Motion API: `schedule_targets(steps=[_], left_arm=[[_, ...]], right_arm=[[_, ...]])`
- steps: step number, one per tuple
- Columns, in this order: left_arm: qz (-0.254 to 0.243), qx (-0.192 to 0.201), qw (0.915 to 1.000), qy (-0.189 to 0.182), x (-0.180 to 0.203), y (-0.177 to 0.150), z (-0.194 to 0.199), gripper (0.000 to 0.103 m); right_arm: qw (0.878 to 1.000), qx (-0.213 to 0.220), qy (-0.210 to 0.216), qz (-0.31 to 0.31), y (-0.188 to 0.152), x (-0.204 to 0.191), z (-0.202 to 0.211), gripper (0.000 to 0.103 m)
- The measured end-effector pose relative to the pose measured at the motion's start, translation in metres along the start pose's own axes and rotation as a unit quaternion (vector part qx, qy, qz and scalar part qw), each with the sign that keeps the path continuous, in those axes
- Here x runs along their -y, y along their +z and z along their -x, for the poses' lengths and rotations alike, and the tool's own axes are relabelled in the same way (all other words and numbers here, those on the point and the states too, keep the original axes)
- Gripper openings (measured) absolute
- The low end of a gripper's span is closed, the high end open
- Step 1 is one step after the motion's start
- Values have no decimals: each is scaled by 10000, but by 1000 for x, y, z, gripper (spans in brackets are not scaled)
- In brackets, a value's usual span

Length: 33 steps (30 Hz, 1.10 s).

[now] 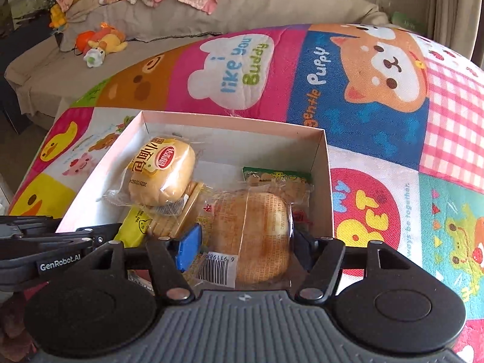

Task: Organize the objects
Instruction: 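Carry the cake packet over the box and lower it inside, then open the right tool and move it to the white snack sachets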

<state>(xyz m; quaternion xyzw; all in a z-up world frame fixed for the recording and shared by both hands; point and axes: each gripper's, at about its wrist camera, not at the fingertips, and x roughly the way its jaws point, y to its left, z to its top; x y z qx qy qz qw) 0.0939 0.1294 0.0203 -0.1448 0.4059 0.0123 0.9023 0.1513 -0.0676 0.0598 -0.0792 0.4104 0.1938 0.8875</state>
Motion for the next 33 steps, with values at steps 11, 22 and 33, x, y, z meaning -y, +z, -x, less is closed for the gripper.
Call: schedule_targets(steps=[11, 22, 33], left_arm=[[36, 2, 10000, 12, 0, -1, 0, 21], [-73, 10, 9999, 118, 4, -1, 1, 20], [-48, 36, 9999, 139, 7, -1, 1, 20]], right_arm=[[9937, 913, -321, -561, -5, 76, 82, 78], [9811, 328, -727, -1761, -38, 164, 15, 78], [9897, 110, -496, -1342, -44, 148, -9, 65]])
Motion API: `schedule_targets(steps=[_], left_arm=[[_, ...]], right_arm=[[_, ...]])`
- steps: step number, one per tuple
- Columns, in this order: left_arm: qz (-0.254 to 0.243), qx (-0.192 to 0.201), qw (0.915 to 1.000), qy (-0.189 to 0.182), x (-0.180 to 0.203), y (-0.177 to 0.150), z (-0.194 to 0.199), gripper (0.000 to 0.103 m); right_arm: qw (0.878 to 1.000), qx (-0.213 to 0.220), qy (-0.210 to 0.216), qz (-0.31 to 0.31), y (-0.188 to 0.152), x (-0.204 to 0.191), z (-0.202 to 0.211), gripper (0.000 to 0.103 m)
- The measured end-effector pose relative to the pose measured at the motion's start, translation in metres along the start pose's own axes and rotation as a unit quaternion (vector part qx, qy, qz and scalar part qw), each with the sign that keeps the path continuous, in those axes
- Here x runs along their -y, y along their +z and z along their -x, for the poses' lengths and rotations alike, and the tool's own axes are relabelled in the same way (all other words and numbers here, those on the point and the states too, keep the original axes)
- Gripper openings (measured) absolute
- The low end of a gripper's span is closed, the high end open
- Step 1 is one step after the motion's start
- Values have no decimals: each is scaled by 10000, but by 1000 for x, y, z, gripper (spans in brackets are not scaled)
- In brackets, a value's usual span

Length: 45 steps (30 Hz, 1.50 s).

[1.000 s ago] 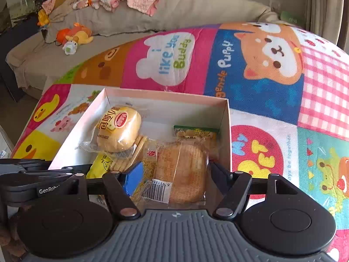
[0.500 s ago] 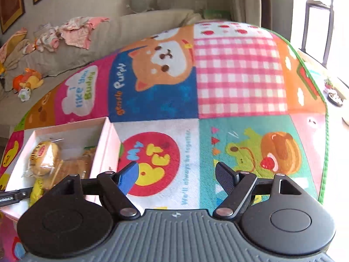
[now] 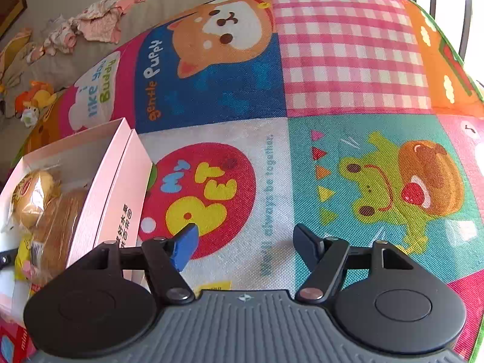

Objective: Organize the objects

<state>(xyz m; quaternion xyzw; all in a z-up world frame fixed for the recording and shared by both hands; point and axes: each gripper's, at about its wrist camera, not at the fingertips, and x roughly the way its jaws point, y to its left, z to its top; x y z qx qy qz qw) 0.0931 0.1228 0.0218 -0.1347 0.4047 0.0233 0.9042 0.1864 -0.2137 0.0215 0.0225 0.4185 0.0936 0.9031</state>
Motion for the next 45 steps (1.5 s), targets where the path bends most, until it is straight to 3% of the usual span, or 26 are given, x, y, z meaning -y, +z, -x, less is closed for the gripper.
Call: schedule_targets(steps=[4, 19, 23, 31, 39, 45], left_arm=[[-1, -6, 10000, -23, -1, 0, 0, 20], [40, -23, 10000, -65, -3, 0, 1, 20], [50, -31, 10000, -74, -4, 0, 2, 20], [40, -35, 10000, -70, -4, 0, 2, 20], [39, -37, 10000, -76, -5, 0, 2, 20], [39, -36, 10000, -70, -4, 0, 2, 20]], right_arm=[[9988, -97, 69, 469, -18, -8, 16, 60], [9922, -390, 561, 1043, -112, -29, 108, 62], [9940, -276, 489, 941, -121, -23, 125, 77], [9950, -481, 660, 571, -136, -11, 132, 81], [9917, -531, 1073, 479, -143, -31, 137, 87], [9945, -218, 747, 697, -137, -33, 145, 87]])
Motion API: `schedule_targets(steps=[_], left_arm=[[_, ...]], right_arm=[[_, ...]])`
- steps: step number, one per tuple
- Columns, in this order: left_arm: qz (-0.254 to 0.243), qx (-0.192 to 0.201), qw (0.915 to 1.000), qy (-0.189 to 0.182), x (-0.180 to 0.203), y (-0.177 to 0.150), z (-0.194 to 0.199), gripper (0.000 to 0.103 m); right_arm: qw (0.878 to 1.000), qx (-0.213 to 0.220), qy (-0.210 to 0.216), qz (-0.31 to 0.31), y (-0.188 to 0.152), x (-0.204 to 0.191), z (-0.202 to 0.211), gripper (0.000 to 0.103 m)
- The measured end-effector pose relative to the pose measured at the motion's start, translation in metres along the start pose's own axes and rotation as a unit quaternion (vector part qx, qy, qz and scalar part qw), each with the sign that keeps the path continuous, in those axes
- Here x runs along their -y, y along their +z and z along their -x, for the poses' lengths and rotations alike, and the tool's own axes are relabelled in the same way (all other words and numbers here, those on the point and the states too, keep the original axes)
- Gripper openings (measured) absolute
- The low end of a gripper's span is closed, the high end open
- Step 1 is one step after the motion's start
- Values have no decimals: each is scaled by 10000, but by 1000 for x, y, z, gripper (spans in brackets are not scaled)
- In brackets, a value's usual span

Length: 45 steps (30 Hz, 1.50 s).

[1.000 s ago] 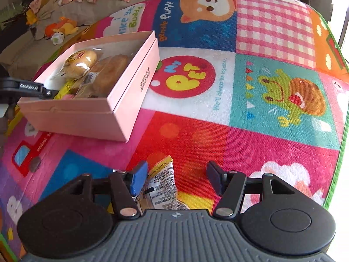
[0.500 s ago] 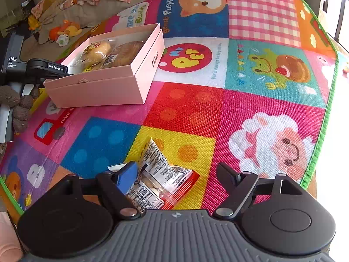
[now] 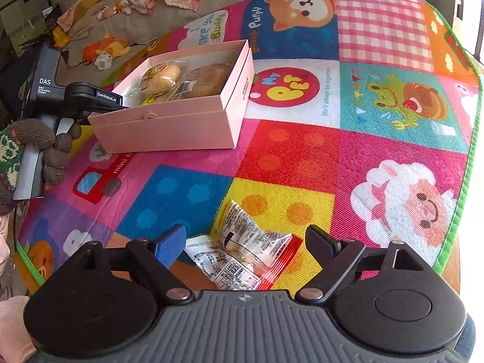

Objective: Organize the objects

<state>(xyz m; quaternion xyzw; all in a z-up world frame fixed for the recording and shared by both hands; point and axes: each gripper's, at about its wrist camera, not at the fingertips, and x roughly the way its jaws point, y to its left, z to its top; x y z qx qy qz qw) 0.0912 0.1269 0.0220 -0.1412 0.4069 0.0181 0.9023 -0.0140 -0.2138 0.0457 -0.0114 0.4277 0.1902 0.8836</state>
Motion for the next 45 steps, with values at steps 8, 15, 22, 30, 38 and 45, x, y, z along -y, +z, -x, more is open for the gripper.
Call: schedule_targets(steps=[8, 15, 22, 30, 38, 45], left_arm=[[23, -7, 10000, -2, -1, -1, 0, 20], [14, -36, 10000, 23, 0, -2, 0, 20], [76, -50, 10000, 1, -1, -1, 0, 20], [82, -51, 10000, -3, -1, 0, 0, 20], [-136, -39, 9999, 56, 4, -2, 2, 20], [-276, -111, 9995, 62, 6, -2, 4, 20]], right_arm=[[9907, 271, -1324, 178, 13, 38, -8, 66], [9893, 54, -1439, 217, 7, 46, -22, 59], [9933, -85, -1141, 187, -11, 23, -7, 60], [9975, -166, -523, 449, -23, -23, -7, 73], [9985, -10, -434, 323, -24, -27, -7, 79], [9988, 226, -240, 362, -29, -28, 8, 81]])
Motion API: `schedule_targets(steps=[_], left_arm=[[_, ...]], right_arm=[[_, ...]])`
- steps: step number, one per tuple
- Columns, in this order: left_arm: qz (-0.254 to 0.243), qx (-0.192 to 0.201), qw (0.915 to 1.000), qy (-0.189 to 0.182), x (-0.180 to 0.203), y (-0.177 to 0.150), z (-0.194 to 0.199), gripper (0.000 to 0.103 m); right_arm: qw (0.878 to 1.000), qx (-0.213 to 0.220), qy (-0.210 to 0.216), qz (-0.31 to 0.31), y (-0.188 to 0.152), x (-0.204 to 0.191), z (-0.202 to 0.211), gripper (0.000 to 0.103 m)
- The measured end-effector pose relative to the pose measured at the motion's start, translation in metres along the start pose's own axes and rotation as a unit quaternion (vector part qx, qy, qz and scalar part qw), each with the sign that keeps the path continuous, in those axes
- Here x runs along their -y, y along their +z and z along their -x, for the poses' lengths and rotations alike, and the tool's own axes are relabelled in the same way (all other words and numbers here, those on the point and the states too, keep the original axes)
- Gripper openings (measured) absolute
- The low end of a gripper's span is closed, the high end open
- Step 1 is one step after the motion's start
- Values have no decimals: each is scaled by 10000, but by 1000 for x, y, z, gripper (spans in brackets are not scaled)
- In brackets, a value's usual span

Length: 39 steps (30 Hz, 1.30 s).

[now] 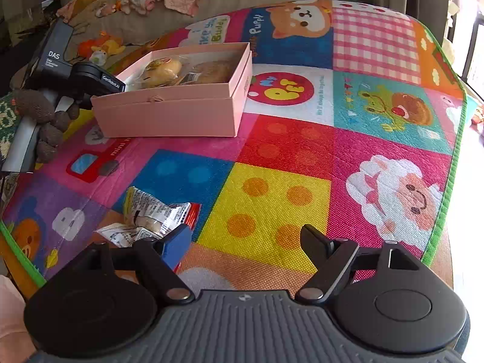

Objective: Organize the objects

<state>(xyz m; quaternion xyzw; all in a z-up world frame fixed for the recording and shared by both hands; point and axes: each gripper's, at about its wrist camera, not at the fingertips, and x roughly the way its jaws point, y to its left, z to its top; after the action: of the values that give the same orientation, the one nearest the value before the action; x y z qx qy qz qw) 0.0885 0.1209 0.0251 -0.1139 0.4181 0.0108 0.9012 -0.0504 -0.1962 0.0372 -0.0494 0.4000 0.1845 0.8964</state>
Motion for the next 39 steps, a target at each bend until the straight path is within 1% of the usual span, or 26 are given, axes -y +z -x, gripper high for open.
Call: schedule_targets(steps=[2, 5, 8, 10, 15, 18, 21, 22, 26, 30, 33, 36, 38, 39], left_arm=[[27, -9, 10000, 8, 0, 0, 0, 20], [53, -15, 10000, 30, 1, 1, 0, 19], [83, -29, 10000, 40, 1, 2, -1, 19], [91, -30, 9999, 45, 1, 2, -1, 19], [99, -39, 9999, 29, 0, 2, -1, 19], [114, -40, 9999, 31, 0, 2, -1, 19], [128, -38, 9999, 29, 0, 2, -1, 19], [131, -37, 9999, 26, 0, 2, 0, 19], [131, -38, 9999, 24, 0, 1, 0, 19], [133, -38, 9999, 26, -1, 2, 0, 19], [137, -44, 9999, 29, -1, 2, 0, 19], [140, -58, 9999, 41, 0, 2, -1, 19], [142, -67, 9999, 42, 0, 3, -1, 19], [145, -73, 9999, 42, 0, 3, -1, 19]], right_arm=[[9994, -38, 203, 284, 1, -10, 3, 83], [9961, -110, 421, 772, 1, -30, 2, 84], [9936, -86, 486, 1017, 6, -44, -5, 84], [9934, -17, 485, 1040, 13, -50, -12, 84], [9954, -30, 590, 751, 33, -58, -34, 84], [9925, 40, 860, 865, 40, -69, -33, 84], [9897, 39, 991, 1029, 45, -81, -37, 84], [9897, -6, 972, 1053, 46, -84, -41, 84], [9920, -219, 672, 1043, 50, -91, -62, 83], [9932, -291, 594, 958, 50, -89, -70, 82], [9938, -298, 508, 944, 50, -88, -71, 80], [9941, -294, 474, 934, 50, -86, -70, 75], [9935, -269, 498, 992, 49, -85, -68, 62], [9928, -260, 537, 1043, 49, -85, -65, 60]])
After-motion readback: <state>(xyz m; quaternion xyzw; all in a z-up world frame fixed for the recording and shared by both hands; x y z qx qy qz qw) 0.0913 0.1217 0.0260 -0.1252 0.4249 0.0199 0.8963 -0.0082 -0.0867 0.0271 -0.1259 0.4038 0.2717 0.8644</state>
